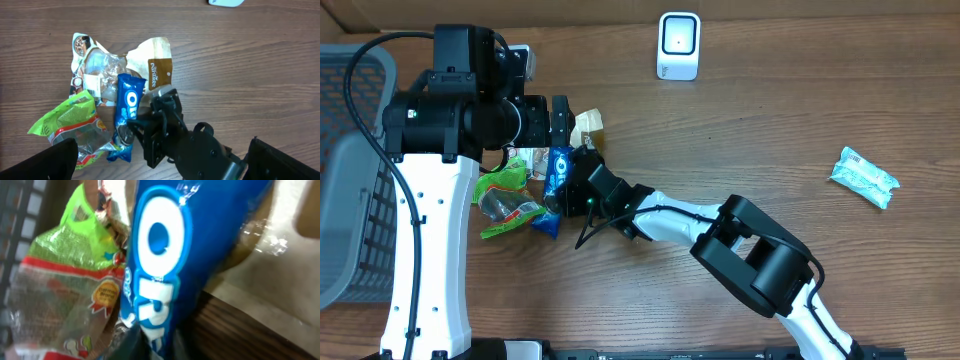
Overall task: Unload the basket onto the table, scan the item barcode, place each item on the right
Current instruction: 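Grasp the blue Oreo pack with the right gripper and pull it right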
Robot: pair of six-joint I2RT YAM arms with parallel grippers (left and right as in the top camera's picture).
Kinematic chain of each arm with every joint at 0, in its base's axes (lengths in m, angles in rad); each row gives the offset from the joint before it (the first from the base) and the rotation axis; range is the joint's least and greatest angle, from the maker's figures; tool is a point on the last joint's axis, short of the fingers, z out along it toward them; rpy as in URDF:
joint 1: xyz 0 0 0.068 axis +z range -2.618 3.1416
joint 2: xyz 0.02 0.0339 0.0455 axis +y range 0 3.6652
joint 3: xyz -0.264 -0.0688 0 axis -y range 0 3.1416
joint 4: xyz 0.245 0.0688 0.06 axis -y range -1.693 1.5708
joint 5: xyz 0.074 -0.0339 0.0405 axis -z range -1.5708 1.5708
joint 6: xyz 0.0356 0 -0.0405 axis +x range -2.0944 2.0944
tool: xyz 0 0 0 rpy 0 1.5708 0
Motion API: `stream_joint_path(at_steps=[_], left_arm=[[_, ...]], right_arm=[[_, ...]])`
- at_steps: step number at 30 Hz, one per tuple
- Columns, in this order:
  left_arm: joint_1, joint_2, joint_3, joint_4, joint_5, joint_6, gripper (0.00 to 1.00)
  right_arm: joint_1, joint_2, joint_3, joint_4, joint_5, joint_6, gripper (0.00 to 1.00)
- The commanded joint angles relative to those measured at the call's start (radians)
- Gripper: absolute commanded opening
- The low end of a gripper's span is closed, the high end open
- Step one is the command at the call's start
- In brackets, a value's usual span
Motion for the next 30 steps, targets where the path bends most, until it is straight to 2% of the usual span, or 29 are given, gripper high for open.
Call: stream_joint_path(at_steps=[1,6,8,12,18,24,27,30], left_arm=[[0.0,0.004,-0.003,0.0,-0.002,-0.011,1.0],[0.0,0.004,-0.003,0.0,-0.002,-0.011,1.0],[0.0,0.004,-0.003,-0.001,-0.002,-0.011,1.0],[0.0,0.004,-0.003,0.0,-0.002,-0.011,1.0],[0.0,0.004,-0.003,0.0,-0.002,-0.011,1.0],[0.0,0.004,-0.003,0.0,-0.002,-0.011,1.0],[0.0,0.004,-0.003,0.0,-0.002,-0.011,1.0],[0.0,0.004,-0.003,0.0,-0.002,-0.011,1.0]], right_arm=[[-0.031,0.003,0.006,-0.039,-0.013,0.016,0.04],[-0.099,-0.038,0.006,-0.051,-0.266,0.016,0.04],[-0.142,-0.066,0.006,-0.09,-0.375,0.016,0.04],[-0.22,-0.116,0.006,-0.213,-0.462,0.016,0.04],[-0.309,-0.19,0.006,-0.483,-0.466,-0.073,0.04],[-0.327,-0.272,0.006,-0.656,-0.457,-0.206,0.04],[-0.341,-0.32,0.006,-0.71,-0.383,-0.206,0.04],[-0.379,-0.352,0.006,-0.766,-0.21,-0.205,0.04]])
